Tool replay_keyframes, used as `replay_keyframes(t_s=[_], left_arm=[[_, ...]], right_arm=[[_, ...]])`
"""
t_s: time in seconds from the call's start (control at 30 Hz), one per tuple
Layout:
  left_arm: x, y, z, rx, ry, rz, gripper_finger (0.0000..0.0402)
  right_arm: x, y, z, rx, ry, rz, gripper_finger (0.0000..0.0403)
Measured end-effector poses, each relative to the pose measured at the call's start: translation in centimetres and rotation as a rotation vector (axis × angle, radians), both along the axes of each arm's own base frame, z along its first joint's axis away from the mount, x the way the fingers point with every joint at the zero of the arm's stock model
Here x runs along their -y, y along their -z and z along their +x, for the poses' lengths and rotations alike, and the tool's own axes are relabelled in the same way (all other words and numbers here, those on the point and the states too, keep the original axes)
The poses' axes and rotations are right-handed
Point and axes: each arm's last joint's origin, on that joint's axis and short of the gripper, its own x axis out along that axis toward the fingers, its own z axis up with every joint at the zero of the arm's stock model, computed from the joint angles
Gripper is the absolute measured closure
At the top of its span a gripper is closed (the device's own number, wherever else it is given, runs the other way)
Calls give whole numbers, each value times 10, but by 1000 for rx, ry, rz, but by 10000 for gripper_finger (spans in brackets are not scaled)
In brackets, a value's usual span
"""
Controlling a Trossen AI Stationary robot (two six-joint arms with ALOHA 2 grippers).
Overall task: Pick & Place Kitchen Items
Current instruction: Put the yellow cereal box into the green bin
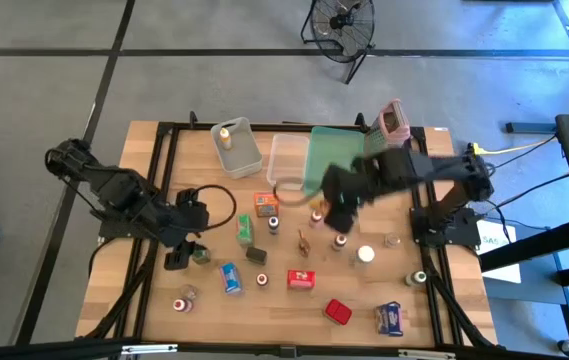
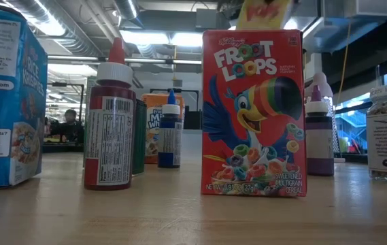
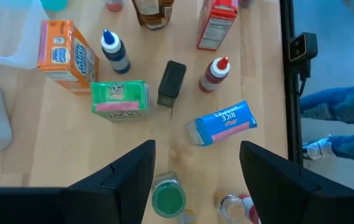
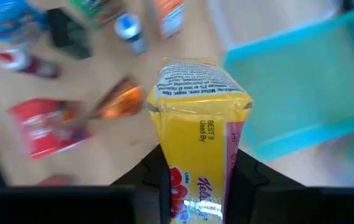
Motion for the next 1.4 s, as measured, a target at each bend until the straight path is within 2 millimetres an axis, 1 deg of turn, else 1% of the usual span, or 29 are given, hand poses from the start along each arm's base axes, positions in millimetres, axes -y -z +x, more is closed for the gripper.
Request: replay_keyframes(t_s=[0.13,0.23,0.3,0.43,0.5,0.6,0.77,0.9,1.07,1.2,1.4], left_arm=[[-8,0,4,-2,-25,4,173],[-16,0,8,-2,-63,5,172],[-21,0,9,-2,-88,-1,172],[-30,-1,12,-1,-143,-8,173],[-34,-1,13,-7,-166,-24,172],[-40,-1,15,-5,-198,-36,172],[-48,-1,18,0,-252,-46,173],[-53,-1,19,3,-284,-52,172],[-57,-2,20,9,-316,-52,173],[-59,-2,21,9,-338,-61,172],[-59,-2,21,11,-357,-65,172]], right_arm=[[59,-1,1,-44,-39,-76,307],[102,-1,-6,-80,-40,-110,307],[128,0,-12,-99,-47,-117,307],[171,6,-22,-134,-84,-105,307],[188,12,-25,-162,-97,-98,307],[210,27,-25,-203,-135,-62,307],[237,57,-15,-247,-179,-37,307],[253,78,-3,-266,-211,-29,307],[264,103,14,-278,-266,-10,307],[272,124,22,-311,-287,10,307],[280,140,32,-312,-302,-5,307]])
